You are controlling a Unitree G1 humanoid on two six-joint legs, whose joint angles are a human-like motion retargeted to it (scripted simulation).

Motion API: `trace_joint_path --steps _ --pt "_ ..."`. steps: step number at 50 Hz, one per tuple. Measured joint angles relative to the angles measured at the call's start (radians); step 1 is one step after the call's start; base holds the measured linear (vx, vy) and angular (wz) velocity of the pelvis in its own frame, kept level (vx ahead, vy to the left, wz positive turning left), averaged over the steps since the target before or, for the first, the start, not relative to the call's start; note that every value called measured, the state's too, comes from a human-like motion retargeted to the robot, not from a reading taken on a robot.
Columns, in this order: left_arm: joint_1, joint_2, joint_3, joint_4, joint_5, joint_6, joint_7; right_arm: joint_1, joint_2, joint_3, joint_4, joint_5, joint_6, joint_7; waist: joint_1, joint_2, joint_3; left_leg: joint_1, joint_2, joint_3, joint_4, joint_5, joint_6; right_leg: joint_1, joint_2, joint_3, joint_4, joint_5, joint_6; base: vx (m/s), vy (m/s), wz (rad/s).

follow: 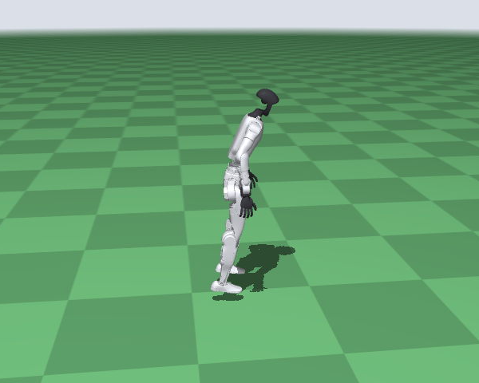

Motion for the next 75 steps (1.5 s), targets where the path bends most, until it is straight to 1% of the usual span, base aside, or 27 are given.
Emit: trace_joint_path --steps 3,7,10,15,17,20,23,25,26,27,28,30,32,35,38,40,43,47,50,52,53,55,57,60,66,70,75 --pt "-0.050 0.007 0.067 -0.099 0.003 -0.006 -0.002 -0.060 0.015 -0.033 -0.016 -0.026 -0.008 -0.032 -0.018 -0.003 0.106 -0.068 -0.005 -0.044 0.058 -0.124 0.034 -0.065 0.014 0.022 0.077 -0.129 -0.047 -0.38 -0.06 0.30" --pt "-0.174 -0.018 0.152 -0.212 -0.013 0.023 0.034 -0.124 0.051 -0.082 -0.081 0.046 -0.047 -0.086 -0.067 -0.008 0.221 -0.410 -0.038 -0.110 0.537 -0.396 0.228 -0.313 0.025 -0.003 0.459 -0.458 -0.130 -0.44 -0.03 0.92" --pt "-0.327 -0.076 0.180 -0.138 -0.028 0.084 0.035 -0.249 0.091 -0.085 0.011 0.135 -0.058 -0.131 -0.088 0.037 0.212 -0.763 -0.029 -0.157 0.966 -0.512 0.306 -0.640 0.060 -0.069 0.891 -0.621 -0.184 -0.33 -0.02 0.62" --pt "-0.552 -0.080 0.073 0.168 0.035 0.154 -0.010 -0.542 0.141 -0.038 0.157 0.193 -0.098 -0.267 -0.104 0.087 0.152 -0.961 0.020 -0.195 1.224 -0.575 0.306 -0.827 0.104 -0.128 1.139 -0.679 -0.229 -0.01 -0.02 -0.10" --pt "-0.518 -0.009 -0.032 0.103 0.079 0.122 0.069 -0.516 0.065 0.034 -0.136 0.222 -0.155 -0.325 -0.096 0.075 0.111 -0.906 0.038 -0.170 1.163 -0.553 0.306 -0.780 0.108 -0.112 1.072 -0.648 -0.233 0.26 0.01 -0.54" --pt "-0.343 0.115 -0.066 -0.140 0.198 0.063 0.186 -0.351 -0.132 0.008 -0.678 0.212 -0.126 -0.091 -0.079 0.025 0.036 -0.658 0.004 -0.081 0.829 -0.414 0.305 -0.568 0.055 -0.033 0.769 -0.500 -0.174 0.49 0.09 -0.38" --pt "-0.109 0.153 0.027 -0.284 0.306 -0.012 0.193 -0.039 -0.227 -0.164 -0.915 0.193 -0.093 0.099 -0.017 -0.026 -0.042 -0.210 -0.053 -0.082 0.131 0.078 0.157 -0.174 -0.030 0.023 0.131 -0.012 -0.080 0.74 -0.01 -0.44" --pt "0.043 0.125 0.092 -0.289 0.369 -0.064 0.148 0.199 -0.211 -0.256 -0.891 0.172 -0.112 0.124 0.040 -0.037 -0.130 0.009 -0.060 -0.149 -0.186 0.395 -0.057 0.008 -0.056 0.017 -0.145 0.325 0.101 0.71 -0.08 -0.46" --pt "0.083 0.106 0.133 -0.265 0.371 -0.067 0.119 0.260 -0.176 -0.271 -0.810 0.146 -0.105 0.130 0.057 -0.031 -0.173 0.052 -0.040 -0.199 -0.185 0.453 -0.121 0.054 -0.022 0.004 -0.164 0.415 0.116 0.63 -0.21 -0.15" --pt "0.126 0.080 0.174 -0.244 0.364 -0.065 0.097 0.313 -0.144 -0.281 -0.723 0.115 -0.093 0.137 0.068 -0.030 -0.209 0.085 -0.045 -0.225 -0.143 0.499 -0.142 0.104 -0.011 0.012 -0.167 0.490 0.125 0.55 -0.02 0.20" --pt "0.173 0.043 0.218 -0.227 0.339 -0.050 0.086 0.351 -0.118 -0.278 -0.627 0.075 -0.070 0.143 0.067 -0.039 -0.233 0.096 -0.103 -0.206 -0.019 0.521 -0.075 0.157 -0.047 0.066 -0.138 0.537 0.125 0.51 0.23 0.36" --pt "0.243 -0.015 0.308 -0.191 0.265 0.023 0.057 0.359 -0.089 -0.268 -0.430 0.010 -0.002 0.183 0.047 0.042 -0.180 0.099 -0.056 -0.146 0.539 0.411 0.078 0.260 0.059 0.066 0.208 0.492 -0.045 0.41 0.21 0.39" --pt "0.238 -0.038 0.360 -0.103 0.174 0.103 0.040 0.275 -0.087 -0.229 -0.217 -0.034 0.053 0.191 0.054 0.110 -0.154 0.011 0.048 -0.122 1.165 0.267 0.154 0.103 0.191 -0.048 0.935 0.318 -0.151 0.12 -0.06 -0.10" --pt "0.186 -0.042 0.386 0.103 -0.009 0.165 0.060 0.073 -0.057 -0.103 0.143 -0.153 0.118 0.174 0.073 0.103 -0.234 -0.194 0.016 -0.138 1.800 0.269 0.157 -0.181 0.256 -0.181 1.678 0.276 -0.240 -0.02 -0.14 -0.28" --pt "0.151 -0.016 0.355 0.292 -0.022 0.240 -0.029 -0.068 -0.010 -0.044 0.378 -0.251 0.162 0.201 0.051 0.085 -0.277 -0.289 0.013 -0.105 1.962 0.305 0.222 -0.256 0.273 -0.199 1.857 0.223 -0.263 0.04 0.01 0.30" --pt "0.142 0.003 0.329 0.371 0.051 0.264 -0.099 -0.120 0.016 -0.055 0.432 -0.234 0.160 0.201 0.045 0.079 -0.285 -0.304 0.018 -0.117 1.842 0.253 0.190 -0.236 0.235 -0.144 1.707 0.141 -0.256 0.15 0.11 0.24" --pt "0.180 0.020 0.305 0.367 0.102 0.213 -0.122 -0.126 0.041 -0.107 0.366 -0.144 0.131 0.177 0.047 0.070 -0.201 -0.114 0.059 -0.093 1.372 0.157 0.078 0.020 0.099 -0.086 1.103 0.074 -0.174 0.20 0.08 0.12" --pt "0.235 0.037 0.314 0.221 0.007 0.089 -0.053 -0.171 0.027 -0.040 0.199 -0.068 0.102 0.172 0.080 0.001 -0.158 0.074 -0.006 -0.028 0.571 0.233 -0.006 0.261 -0.067 -0.028 0.153 0.250 -0.032 0.10 0.02 -0.16" --pt "0.233 0.062 0.355 0.089 -0.013 0.037 -0.049 -0.272 -0.049 0.049 0.010 -0.104 0.050 0.130 0.113 -0.029 -0.171 0.077 -0.061 -0.100 0.124 0.304 -0.028 0.196 -0.090 0.101 -0.127 0.272 0.020 -0.13 0.01 -0.35" --pt "0.203 0.070 0.395 0.019 -0.030 0.041 -0.043 -0.362 -0.103 0.055 -0.107 -0.130 0.022 0.067 0.101 -0.012 -0.111 0.057 -0.052 -0.118 0.206 -0.043 0.092 0.141 -0.052 0.146 0.030 -0.068 -0.103 -0.24 0.03 0.10" --pt "0.178 0.068 0.407 -0.003 -0.043 0.050 -0.033 -0.404 -0.117 0.048 -0.145 -0.135 0.009 0.025 0.088 -0.001 -0.059 0.032 -0.045 -0.122 0.355 -0.281 0.168 0.089 -0.015 0.144 0.240 -0.306 -0.169 -0.26 -0.01 0.37" --pt "0.117 0.058 0.400 -0.014 -0.074 0.067 0.002 -0.458 -0.103 0.027 -0.163 -0.131 -0.010 -0.074 0.063 0.024 0.036 -0.057 -0.010 -0.136 0.695 -0.596 0.306 -0.029 0.070 0.098 0.657 -0.620 -0.285 -0.24 -0.19 0.40" --pt "0.033 0.050 0.354 -0.003 -0.106 0.078 0.037 -0.482 -0.040 0.002 -0.116 -0.094 -0.011 -0.159 0.052 0.070 0.095 -0.135 0.100 -0.178 0.908 -0.665 0.306 -0.100 0.170 0.002 0.840 -0.641 -0.370 -0.11 -0.29 0.32" --pt "-0.034 0.007 0.232 -0.025 -0.095 0.058 0.055 -0.402 0.042 -0.056 -0.029 0.002 -0.024 -0.221 0.013 0.054 0.089 -0.144 -0.001 -0.166 0.882 -0.607 0.306 -0.099 0.051 -0.042 0.843 -0.619 -0.288 0.07 0.27 0.81" --pt "0.015 -0.012 0.203 -0.163 0.174 0.010 -0.024 -0.156 0.128 -0.106 0.018 0.004 -0.057 -0.158 0.059 0.020 -0.111 0.027 -0.036 -0.127 0.290 -0.281 0.129 0.062 -0.029 0.012 0.238 -0.323 -0.095 0.17 0.06 -0.25" --pt "0.059 -0.069 0.229 -0.203 0.136 -0.005 -0.041 -0.119 0.145 -0.098 0.100 -0.083 -0.024 -0.051 0.038 0.034 -0.217 0.087 -0.013 -0.095 0.028 -0.152 0.023 0.113 -0.035 -0.035 -0.010 -0.188 -0.055 0.05 0.01 -0.47" --pt "-0.070 -0.106 0.171 -0.044 0.100 0.011 -0.068 -0.210 0.180 -0.075 0.277 -0.126 -0.012 -0.013 0.024 0.008 -0.238 0.100 -0.025 -0.038 -0.034 -0.185 0.022 0.116 -0.059 -0.054 -0.089 -0.202 -0.042 -0.03 -0.01 -0.58"
